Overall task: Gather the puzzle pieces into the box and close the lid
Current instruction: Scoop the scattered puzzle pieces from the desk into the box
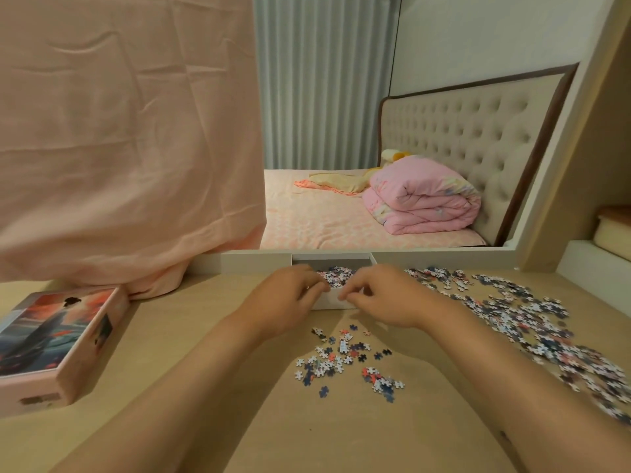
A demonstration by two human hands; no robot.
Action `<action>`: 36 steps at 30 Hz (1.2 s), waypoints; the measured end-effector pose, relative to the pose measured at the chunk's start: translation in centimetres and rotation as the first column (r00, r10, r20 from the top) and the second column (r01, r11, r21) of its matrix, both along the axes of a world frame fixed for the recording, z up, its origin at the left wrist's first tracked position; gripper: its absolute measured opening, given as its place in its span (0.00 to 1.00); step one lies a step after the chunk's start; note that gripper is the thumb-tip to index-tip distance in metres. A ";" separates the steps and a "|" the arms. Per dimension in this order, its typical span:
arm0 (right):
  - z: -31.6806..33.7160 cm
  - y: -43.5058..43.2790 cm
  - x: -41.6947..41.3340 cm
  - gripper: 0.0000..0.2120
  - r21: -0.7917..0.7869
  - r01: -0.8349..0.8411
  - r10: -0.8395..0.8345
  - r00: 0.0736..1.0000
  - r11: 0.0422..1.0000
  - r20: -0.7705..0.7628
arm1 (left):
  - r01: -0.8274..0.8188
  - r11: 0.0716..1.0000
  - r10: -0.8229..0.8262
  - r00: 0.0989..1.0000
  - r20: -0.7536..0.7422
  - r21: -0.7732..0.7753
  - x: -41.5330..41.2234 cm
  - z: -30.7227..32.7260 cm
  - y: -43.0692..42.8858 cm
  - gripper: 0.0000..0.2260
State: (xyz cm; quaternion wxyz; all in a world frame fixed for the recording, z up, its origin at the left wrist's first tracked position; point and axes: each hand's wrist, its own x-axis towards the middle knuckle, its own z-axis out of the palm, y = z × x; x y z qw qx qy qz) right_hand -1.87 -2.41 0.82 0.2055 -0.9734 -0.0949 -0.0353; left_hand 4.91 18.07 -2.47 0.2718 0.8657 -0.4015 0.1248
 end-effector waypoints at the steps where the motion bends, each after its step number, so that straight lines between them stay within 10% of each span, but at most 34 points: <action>1: -0.6 0.1 -0.5 0.11 -0.030 -0.015 0.014 0.999 0.999 -0.033 | 0.011 0.998 -0.010 1.000 -0.025 0.060 -0.6 -0.4 0.1 0.12; 5: -3.2 0.2 -2.1 0.15 -0.209 -0.067 0.043 0.992 0.976 -0.117 | 0.022 0.941 0.013 0.995 -0.102 0.338 -2.5 -2.3 0.4 0.14; 14: -2.1 -0.4 -5.3 0.17 -0.063 -0.039 0.029 0.988 0.997 -0.155 | 0.087 0.950 -0.017 0.973 -0.230 0.301 -5.6 -2.2 0.2 0.26; 19: -0.7 -1.6 -6.3 0.43 -0.313 0.031 -0.149 0.920 0.949 -0.362 | 0.071 0.885 -0.008 0.990 -0.137 0.459 -5.9 -3.3 -0.4 0.39; 28: -2.3 0.2 -5.4 0.27 -0.151 0.024 -0.060 0.971 0.988 -0.233 | 0.142 0.948 -0.090 0.978 -0.188 0.286 -5.8 -2.5 -0.4 0.29; 36: -1.5 0.1 -5.6 0.41 -0.238 0.040 -0.122 0.931 0.970 -0.344 | 0.060 0.767 0.161 0.946 -0.283 0.639 -6.2 0.2 2.1 0.46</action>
